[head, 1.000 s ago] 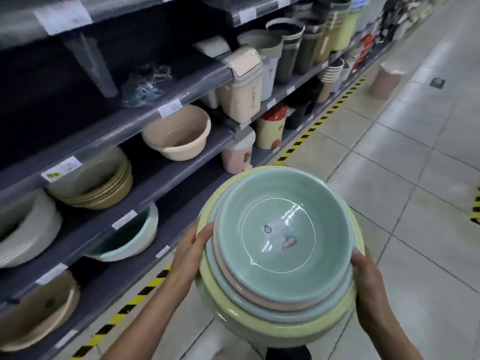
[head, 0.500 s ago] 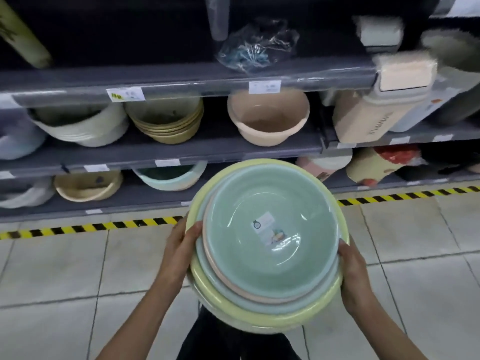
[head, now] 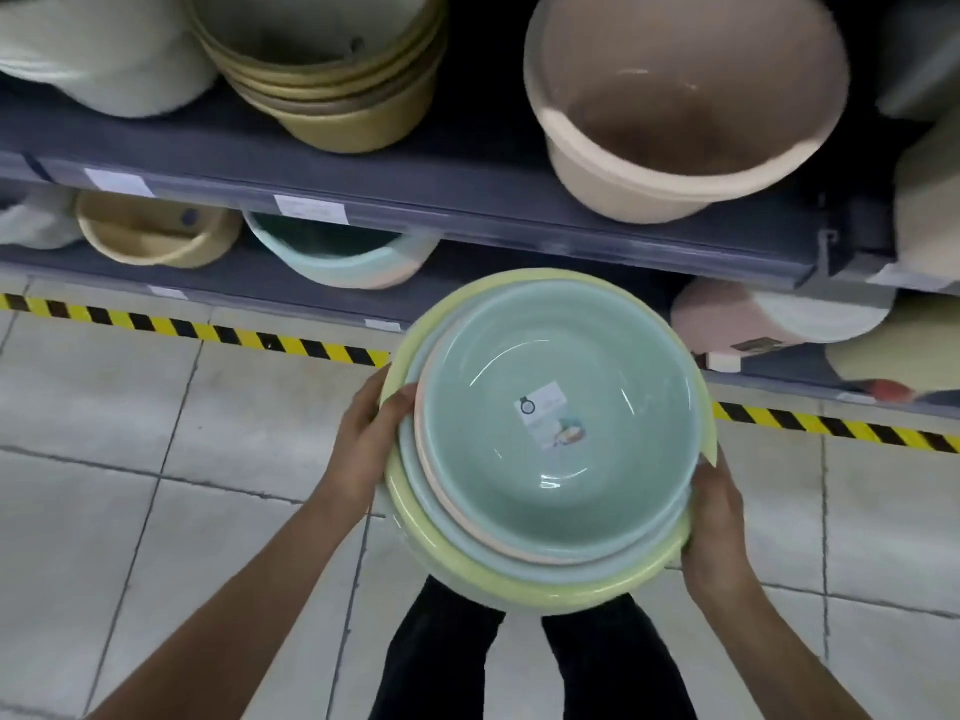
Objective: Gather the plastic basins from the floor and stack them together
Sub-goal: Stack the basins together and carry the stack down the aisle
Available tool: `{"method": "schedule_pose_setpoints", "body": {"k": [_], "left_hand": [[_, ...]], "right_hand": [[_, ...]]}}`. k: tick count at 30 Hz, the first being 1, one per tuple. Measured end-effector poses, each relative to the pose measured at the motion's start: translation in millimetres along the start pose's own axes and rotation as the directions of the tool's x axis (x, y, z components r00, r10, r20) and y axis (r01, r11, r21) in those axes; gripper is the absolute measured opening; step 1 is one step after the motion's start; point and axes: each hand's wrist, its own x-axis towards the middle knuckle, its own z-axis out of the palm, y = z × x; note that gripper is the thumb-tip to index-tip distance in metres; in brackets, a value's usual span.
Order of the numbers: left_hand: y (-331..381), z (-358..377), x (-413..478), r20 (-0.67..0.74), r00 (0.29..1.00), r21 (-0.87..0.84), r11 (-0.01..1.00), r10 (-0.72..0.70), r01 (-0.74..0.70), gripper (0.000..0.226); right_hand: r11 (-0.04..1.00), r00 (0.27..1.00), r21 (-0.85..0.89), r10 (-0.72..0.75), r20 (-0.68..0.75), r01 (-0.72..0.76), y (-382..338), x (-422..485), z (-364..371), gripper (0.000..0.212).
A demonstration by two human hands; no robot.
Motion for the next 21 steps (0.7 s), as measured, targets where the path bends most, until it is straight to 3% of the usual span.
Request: {"method": "schedule_pose_setpoints", "body": {"k": [2,7,11,21], "left_hand": [[-27.0,15.5,36.0,-0.032,0.999,0.003,1.000,-0.020,0.020,0.042],[-102.9,54.7,131.4,-0.052,0.998,-0.030,0.999,-0.037,0.036,0.029],[-151.1,79.2,207.5,-0.043,0.999,-0.028,0.999,-0.028,0.027,0.034],[-196.3,143.8,346.7,-0.112,0.993,-0.115,0.993,-0.038,0.025,0.013]], "right_hand": [[1.000,1.000,-0.006,0.003,0.009,-0.003,26.8,42.5,0.9,0.041],[1.000,0.998,-0.022,-0.010,0.055,0.011,104.0,151.0,-2.7,0.042],[0.999,0.997,-0.019,-0.028,0.068,0.029,153.5,228.0,-2.1,0.053],[0.999,0.996,-0.048,-0.003,0.092,0.008,186.1,382.6,1.1,0.054]]}}
